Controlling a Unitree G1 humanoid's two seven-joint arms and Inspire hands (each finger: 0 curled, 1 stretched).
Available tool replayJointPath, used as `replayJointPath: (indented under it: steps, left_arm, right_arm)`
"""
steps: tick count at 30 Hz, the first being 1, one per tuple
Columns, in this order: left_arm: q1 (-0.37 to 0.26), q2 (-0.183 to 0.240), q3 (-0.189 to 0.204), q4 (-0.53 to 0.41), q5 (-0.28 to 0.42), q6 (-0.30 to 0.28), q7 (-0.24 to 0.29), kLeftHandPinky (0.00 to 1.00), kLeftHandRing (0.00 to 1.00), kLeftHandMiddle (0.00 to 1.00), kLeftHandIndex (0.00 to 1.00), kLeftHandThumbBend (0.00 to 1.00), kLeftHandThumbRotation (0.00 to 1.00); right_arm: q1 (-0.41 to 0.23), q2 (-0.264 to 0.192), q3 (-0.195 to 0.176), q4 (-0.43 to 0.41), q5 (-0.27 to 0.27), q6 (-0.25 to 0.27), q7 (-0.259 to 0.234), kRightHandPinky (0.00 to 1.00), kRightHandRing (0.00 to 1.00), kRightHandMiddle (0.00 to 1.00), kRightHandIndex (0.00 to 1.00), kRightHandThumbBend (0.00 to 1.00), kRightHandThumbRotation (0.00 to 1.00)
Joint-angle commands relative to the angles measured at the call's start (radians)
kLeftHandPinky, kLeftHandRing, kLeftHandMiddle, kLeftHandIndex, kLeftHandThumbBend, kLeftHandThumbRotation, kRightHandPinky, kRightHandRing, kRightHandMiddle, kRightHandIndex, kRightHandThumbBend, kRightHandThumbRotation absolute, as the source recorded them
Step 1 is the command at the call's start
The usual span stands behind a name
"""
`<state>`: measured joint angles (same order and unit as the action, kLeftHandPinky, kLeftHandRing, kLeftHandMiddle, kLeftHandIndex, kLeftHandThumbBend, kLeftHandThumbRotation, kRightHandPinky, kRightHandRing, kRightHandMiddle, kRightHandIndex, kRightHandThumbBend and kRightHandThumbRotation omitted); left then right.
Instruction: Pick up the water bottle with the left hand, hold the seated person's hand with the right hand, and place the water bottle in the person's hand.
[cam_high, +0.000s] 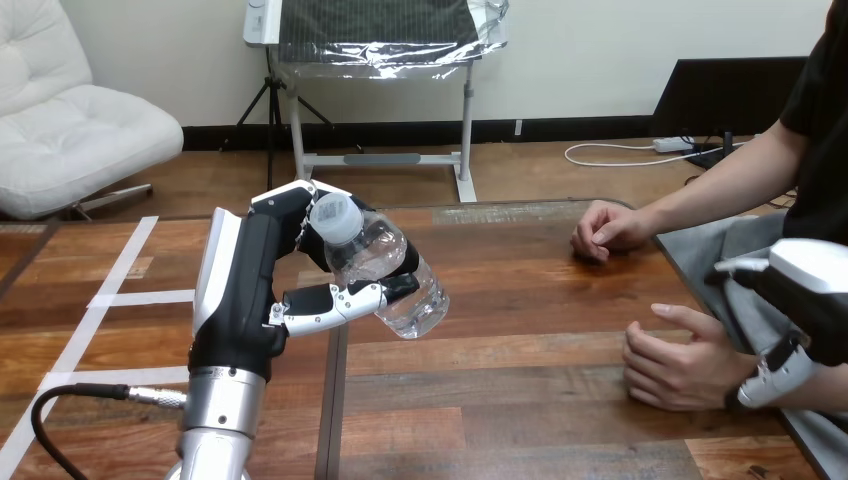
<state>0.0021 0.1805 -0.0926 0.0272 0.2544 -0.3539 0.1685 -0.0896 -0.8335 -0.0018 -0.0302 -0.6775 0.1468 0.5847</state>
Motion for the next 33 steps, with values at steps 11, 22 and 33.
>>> replayJointPath:
  steps: [11,22,33]
  left_arm:
    - [-0.059,-0.012,0.033,-0.052,-0.013,-0.042,0.001,0.37,0.38,0.43,0.48,0.63,0.00]
    - [-0.063,-0.012,0.039,-0.043,-0.022,-0.055,-0.007,0.36,0.37,0.42,0.48,0.63,0.00]
    - [-0.067,-0.016,0.047,-0.031,-0.031,-0.063,-0.017,0.37,0.37,0.42,0.48,0.63,0.00]
  right_arm:
    - [-0.149,-0.051,0.076,0.100,-0.069,0.031,0.046,0.93,0.98,0.97,0.92,0.78,0.07]
    - [-0.188,-0.065,0.124,0.165,-0.099,0.012,0.059,0.92,0.97,0.96,0.91,0.76,0.09]
    - [-0.223,-0.064,0.173,0.239,-0.121,-0.009,0.049,0.93,0.97,0.97,0.92,0.72,0.09]
